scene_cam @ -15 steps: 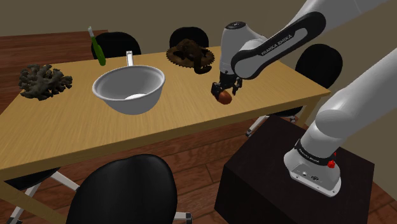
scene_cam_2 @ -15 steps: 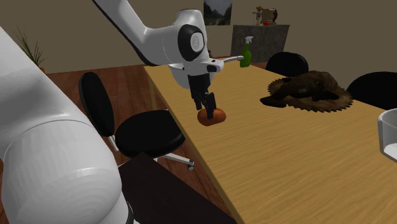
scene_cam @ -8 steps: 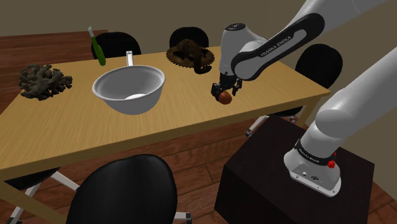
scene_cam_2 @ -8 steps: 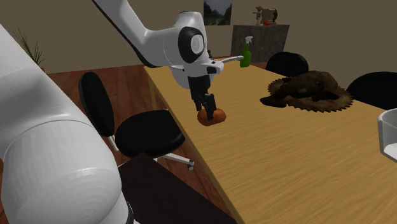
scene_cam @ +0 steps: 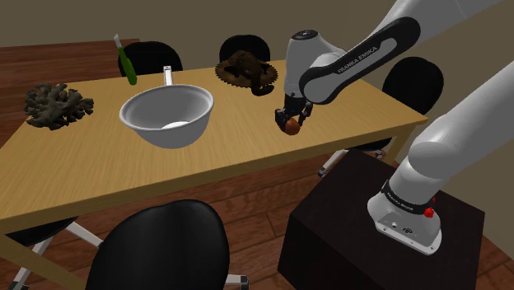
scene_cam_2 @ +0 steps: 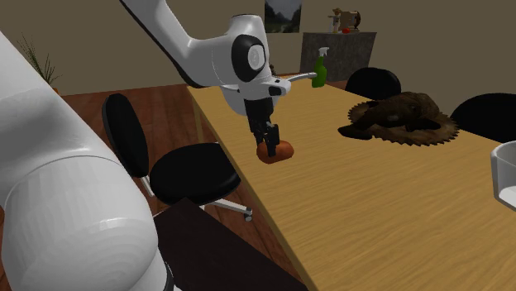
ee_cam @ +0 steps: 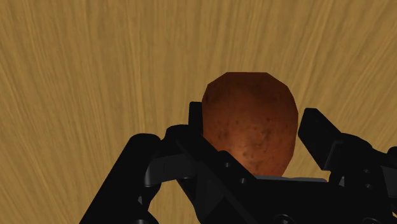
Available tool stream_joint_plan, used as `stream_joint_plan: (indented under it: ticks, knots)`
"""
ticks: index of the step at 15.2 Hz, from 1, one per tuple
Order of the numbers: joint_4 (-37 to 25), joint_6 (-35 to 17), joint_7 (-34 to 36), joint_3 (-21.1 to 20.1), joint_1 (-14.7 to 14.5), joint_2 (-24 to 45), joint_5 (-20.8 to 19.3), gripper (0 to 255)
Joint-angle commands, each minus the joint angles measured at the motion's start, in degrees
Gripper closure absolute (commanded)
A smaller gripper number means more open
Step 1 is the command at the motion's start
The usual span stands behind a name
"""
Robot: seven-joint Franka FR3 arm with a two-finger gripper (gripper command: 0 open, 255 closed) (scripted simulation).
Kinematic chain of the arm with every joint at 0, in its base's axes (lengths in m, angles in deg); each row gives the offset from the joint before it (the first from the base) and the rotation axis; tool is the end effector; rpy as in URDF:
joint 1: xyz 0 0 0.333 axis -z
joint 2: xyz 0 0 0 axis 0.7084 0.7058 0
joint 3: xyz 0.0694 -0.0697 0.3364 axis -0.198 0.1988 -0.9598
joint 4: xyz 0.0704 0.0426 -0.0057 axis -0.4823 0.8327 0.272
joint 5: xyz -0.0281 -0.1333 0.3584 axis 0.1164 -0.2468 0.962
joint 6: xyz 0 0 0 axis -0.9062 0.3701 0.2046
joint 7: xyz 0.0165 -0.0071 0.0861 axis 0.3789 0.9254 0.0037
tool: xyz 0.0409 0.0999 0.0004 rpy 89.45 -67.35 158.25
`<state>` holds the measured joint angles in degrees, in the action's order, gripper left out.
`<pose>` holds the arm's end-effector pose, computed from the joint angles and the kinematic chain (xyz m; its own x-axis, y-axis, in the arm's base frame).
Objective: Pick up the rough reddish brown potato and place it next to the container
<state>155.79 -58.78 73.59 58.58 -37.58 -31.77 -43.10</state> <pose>0.3989 0.0667 0.3799 0.8990 -0.4188 0.1286 -0.4315 -0.8971 0.0953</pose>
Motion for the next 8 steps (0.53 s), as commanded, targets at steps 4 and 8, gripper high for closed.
stream_joint_plan:
  ticks: [4,8]
  knots:
    - [-0.30,0.89,-0.33,0.14,-0.12,-0.58,0.33,255]
    - [-1.67,4.45,-1.51,0.63,-0.59,-2.89,1.41,255]
